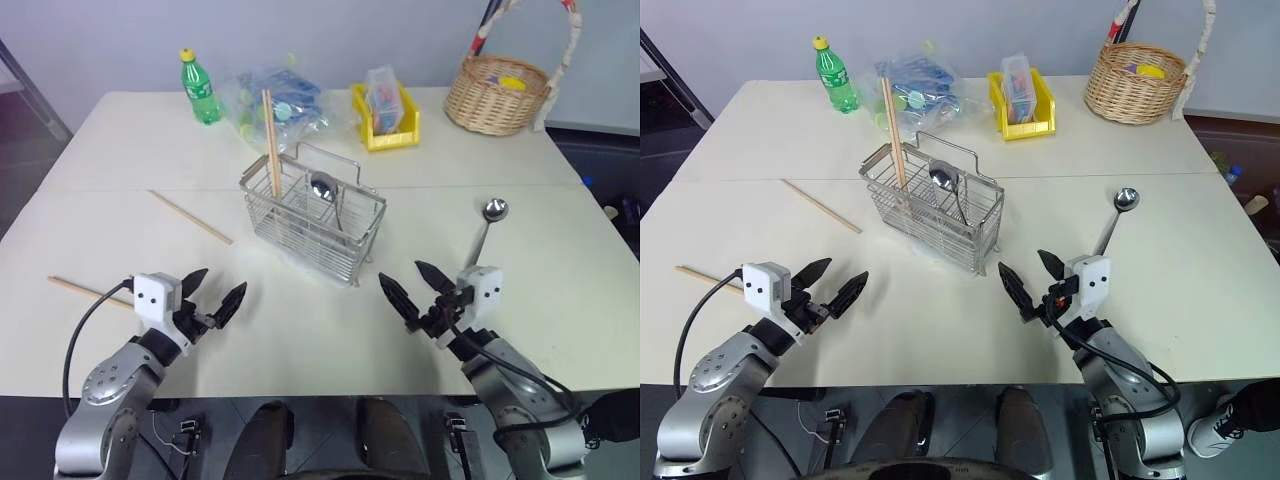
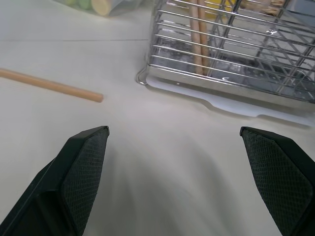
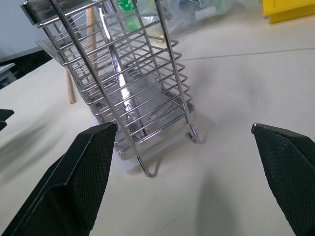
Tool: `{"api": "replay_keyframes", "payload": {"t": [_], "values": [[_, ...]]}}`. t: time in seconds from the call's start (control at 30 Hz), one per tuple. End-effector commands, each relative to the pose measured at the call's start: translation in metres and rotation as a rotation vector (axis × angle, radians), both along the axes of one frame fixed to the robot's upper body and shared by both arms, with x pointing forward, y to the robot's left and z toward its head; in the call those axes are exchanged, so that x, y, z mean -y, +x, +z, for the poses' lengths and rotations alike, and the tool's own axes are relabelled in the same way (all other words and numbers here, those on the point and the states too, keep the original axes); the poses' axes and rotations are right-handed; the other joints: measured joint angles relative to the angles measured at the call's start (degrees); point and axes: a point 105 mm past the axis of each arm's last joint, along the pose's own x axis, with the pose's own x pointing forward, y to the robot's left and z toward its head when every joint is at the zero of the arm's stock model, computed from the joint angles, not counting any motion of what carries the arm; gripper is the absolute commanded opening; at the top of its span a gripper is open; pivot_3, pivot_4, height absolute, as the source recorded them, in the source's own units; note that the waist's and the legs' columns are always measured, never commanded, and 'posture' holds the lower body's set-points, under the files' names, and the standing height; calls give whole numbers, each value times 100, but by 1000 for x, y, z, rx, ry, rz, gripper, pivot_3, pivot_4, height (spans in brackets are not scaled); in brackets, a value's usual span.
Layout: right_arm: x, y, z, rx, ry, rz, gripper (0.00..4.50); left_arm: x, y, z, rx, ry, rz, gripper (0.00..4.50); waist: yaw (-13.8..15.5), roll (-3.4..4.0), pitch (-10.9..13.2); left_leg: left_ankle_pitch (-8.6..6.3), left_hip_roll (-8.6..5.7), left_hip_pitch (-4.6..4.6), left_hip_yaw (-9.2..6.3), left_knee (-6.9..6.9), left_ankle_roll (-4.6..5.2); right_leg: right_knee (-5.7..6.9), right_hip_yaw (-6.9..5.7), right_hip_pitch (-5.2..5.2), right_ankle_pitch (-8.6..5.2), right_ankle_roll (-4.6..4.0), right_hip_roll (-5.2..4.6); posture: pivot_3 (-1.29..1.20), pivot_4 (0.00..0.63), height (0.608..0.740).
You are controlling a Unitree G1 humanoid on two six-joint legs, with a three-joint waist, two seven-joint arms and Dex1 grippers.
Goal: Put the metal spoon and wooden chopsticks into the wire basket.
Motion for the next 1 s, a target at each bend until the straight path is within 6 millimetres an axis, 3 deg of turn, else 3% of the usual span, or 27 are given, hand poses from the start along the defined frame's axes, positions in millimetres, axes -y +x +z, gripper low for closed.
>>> {"api": "replay_keyframes", "payload": {"t": [0.03,0.17,0.43,0.63,0.87,1.0], "values": [[-1,3,8,42,-1,5,4500,6,-11,21,54,-3,-123,4463,-6,1,0,0,0,0,0,0,0,0,0,-1,0,0,0,0,150,740],[0,7,9,46,-6,7,4500,6,-21,35,46,39,-267,4463,-3,7,3,0,3,-2,1,-1,0,0,0,-4,-1,-3,0,0,150,740],[6,17,9,23,-9,-23,4500,-10,-10,79,95,129,-409,4463,-10,15,8,0,3,-5,1,-2,1,-1,-4,-6,-5,-9,1,0,150,740],[20,28,24,11,-4,-61,4500,5,0,94,120,104,-532,4463,-12,19,10,0,2,-5,1,-2,1,1,-4,-7,-3,-8,2,0,150,740],[53,44,46,-110,-63,-109,4500,28,3,99,111,71,-711,4463,-16,27,15,1,2,-5,2,-2,2,3,-4,-7,-3,-7,2,0,150,740],[92,53,55,-234,-134,-245,4500,33,6,99,98,41,-750,4463,-12,29,17,0,1,-7,1,-2,3,1,-4,-6,-3,-7,1,0,150,740]]}}
